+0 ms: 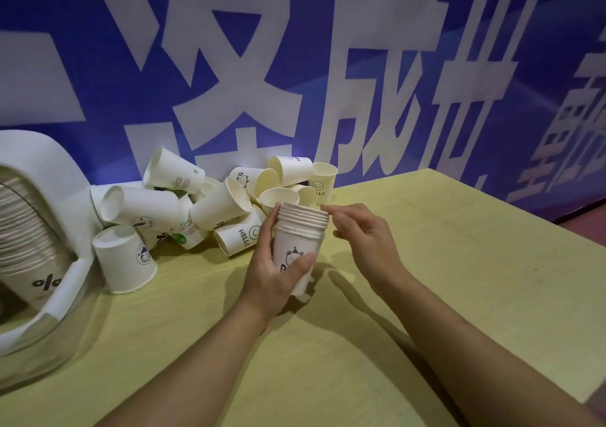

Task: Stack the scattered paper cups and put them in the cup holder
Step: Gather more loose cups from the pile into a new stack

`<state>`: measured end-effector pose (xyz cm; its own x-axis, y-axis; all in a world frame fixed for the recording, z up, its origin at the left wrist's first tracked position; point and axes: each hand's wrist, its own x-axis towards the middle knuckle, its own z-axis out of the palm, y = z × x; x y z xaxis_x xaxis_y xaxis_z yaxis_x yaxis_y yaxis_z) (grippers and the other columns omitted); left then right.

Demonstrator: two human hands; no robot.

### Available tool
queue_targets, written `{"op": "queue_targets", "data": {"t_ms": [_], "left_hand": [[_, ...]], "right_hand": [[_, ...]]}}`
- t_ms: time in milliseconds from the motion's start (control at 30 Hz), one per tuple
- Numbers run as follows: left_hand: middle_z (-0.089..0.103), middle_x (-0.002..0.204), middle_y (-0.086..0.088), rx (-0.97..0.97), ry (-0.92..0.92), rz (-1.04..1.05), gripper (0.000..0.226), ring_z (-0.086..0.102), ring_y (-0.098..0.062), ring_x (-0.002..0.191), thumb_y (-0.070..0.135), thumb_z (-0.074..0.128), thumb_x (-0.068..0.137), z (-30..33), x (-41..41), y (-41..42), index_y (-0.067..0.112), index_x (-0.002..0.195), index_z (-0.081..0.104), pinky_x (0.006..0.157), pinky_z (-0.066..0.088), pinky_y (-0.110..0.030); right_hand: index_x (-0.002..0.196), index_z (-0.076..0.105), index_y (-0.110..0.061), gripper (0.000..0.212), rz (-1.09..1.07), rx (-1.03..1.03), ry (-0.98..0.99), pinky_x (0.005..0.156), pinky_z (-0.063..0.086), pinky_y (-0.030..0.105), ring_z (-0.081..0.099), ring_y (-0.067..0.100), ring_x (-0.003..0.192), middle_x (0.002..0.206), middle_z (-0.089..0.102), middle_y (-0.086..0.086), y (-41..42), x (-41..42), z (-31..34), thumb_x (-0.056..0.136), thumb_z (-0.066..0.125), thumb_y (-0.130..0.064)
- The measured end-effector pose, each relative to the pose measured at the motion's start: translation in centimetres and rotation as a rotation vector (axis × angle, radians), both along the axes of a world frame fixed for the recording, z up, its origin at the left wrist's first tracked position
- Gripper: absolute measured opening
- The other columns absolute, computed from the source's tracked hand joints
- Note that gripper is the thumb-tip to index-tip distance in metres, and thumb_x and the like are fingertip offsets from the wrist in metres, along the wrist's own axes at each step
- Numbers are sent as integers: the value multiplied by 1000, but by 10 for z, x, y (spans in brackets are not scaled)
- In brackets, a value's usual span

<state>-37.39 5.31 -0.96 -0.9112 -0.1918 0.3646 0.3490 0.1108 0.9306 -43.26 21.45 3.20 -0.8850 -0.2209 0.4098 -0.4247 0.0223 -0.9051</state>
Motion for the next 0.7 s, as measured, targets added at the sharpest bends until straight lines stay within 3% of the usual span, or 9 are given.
{"op": "queue_targets", "data": {"t_ms": [100,200,267,367,567,700], "left_hand": [[56,137,12,56,7,19,103,66,-4,105,51,75,63,0,-1,0,42,154,27,74,57,-23],[61,134,4,146,12,54,101,69,-13,101,46,77,63,-2,-6,-2,37,153,31,75,58,-27],[62,132,0,198,6,87,99,69,-19,104,46,77,65,-5,-11,-6,37,152,33,80,59,-34],[62,131,-4,239,-18,107,92,66,-34,109,46,79,68,-9,-16,-10,43,149,35,87,58,-59],[63,130,-9,249,-45,120,91,63,-43,110,43,80,69,-14,-22,-13,40,149,37,91,51,-69],[61,132,-9,245,-42,115,91,63,-41,111,42,81,69,-16,-24,-13,40,149,37,90,52,-69]], "right_hand": [[125,66,-35,28,-43,79,30,87,55,27,61,6,98,107,64,-2,-2,-7,-5,99,60,-25],[132,56,-32,40,-184,170,-2,83,56,28,59,7,91,106,60,-4,-9,-39,-6,95,66,-23],[137,51,-28,49,-256,229,-111,88,57,36,59,10,93,118,59,-4,-17,-79,-8,92,70,-23],[143,45,-26,62,-317,296,-210,98,54,43,59,17,111,136,55,-1,-28,-132,-13,89,74,-27],[148,37,-21,74,-278,180,-268,105,47,39,52,23,128,146,48,0,-48,-179,-14,86,78,-30],[149,37,-25,76,-216,157,-245,99,50,34,52,17,117,138,51,0,-59,-190,-16,85,79,-25]]}}
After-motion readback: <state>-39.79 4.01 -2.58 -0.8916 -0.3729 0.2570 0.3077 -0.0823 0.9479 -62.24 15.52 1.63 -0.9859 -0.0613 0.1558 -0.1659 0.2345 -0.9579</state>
